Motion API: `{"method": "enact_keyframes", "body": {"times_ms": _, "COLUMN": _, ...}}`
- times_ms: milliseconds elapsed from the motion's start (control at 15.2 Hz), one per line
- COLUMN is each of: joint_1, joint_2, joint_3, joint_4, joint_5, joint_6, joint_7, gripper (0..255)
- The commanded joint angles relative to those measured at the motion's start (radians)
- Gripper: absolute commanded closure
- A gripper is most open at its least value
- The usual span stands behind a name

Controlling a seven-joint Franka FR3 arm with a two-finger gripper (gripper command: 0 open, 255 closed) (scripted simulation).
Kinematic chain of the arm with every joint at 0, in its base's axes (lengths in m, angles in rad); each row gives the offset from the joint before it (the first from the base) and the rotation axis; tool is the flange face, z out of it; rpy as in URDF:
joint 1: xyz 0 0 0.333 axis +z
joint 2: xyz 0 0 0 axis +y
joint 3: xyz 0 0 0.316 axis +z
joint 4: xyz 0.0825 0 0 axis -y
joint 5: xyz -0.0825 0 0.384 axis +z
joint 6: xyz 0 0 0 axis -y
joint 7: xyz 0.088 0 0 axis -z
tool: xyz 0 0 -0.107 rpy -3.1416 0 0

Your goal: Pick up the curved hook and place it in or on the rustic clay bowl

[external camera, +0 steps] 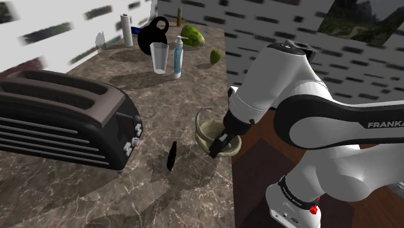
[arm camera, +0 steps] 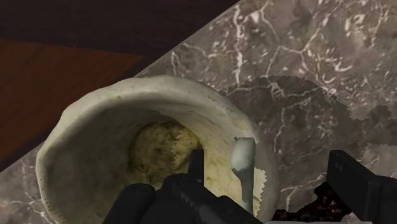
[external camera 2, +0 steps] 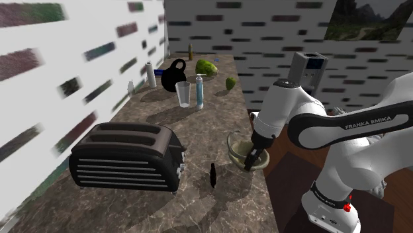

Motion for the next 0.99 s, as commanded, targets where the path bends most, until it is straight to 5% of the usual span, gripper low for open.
{"method": "enact_keyframes", "body": {"times_ms": 0, "joint_1": 0.000, "joint_2": 0.000, "joint_3": 0.000, "joint_4": 0.000, "joint_5": 0.000, "joint_6": 0.000, "joint_7": 0.000, "gripper": 0}}
{"method": "enact_keyframes", "body": {"times_ms": 132, "joint_1": 0.000, "joint_2": 0.000, "joint_3": 0.000, "joint_4": 0.000, "joint_5": 0.000, "joint_6": 0.000, "joint_7": 0.000, "gripper": 0}}
{"method": "enact_keyframes", "body": {"times_ms": 396, "joint_1": -0.011, "joint_2": -0.075, "joint_3": -0.041, "joint_4": 0.086, "joint_5": -0.038, "joint_6": -0.161, "joint_7": 0.007, "gripper": 0}}
{"method": "enact_keyframes", "body": {"times_ms": 924, "joint_1": -0.011, "joint_2": -0.075, "joint_3": -0.041, "joint_4": 0.086, "joint_5": -0.038, "joint_6": -0.161, "joint_7": 0.007, "gripper": 0}}
